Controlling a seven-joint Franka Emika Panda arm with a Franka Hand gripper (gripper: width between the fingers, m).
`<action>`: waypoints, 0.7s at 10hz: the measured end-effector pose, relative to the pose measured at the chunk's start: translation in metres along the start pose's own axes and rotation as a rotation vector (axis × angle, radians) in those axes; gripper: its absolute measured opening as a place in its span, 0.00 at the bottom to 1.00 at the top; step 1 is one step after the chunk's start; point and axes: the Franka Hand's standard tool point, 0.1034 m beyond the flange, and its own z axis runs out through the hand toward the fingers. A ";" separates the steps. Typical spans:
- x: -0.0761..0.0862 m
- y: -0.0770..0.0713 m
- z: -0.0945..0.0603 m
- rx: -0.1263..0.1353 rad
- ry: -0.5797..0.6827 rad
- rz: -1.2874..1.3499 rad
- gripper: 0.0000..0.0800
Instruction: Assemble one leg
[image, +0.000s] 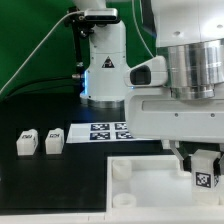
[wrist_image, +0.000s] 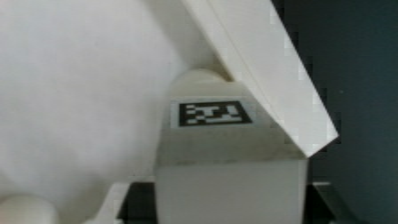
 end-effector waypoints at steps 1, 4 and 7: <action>-0.001 0.001 0.000 -0.006 -0.013 0.227 0.37; -0.007 -0.003 -0.001 -0.007 -0.076 0.795 0.37; -0.007 -0.005 -0.003 -0.012 -0.081 1.044 0.37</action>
Offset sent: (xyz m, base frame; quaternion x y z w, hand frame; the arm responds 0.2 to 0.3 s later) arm 0.0338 0.0314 0.0184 0.0565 -0.0841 0.4031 0.9095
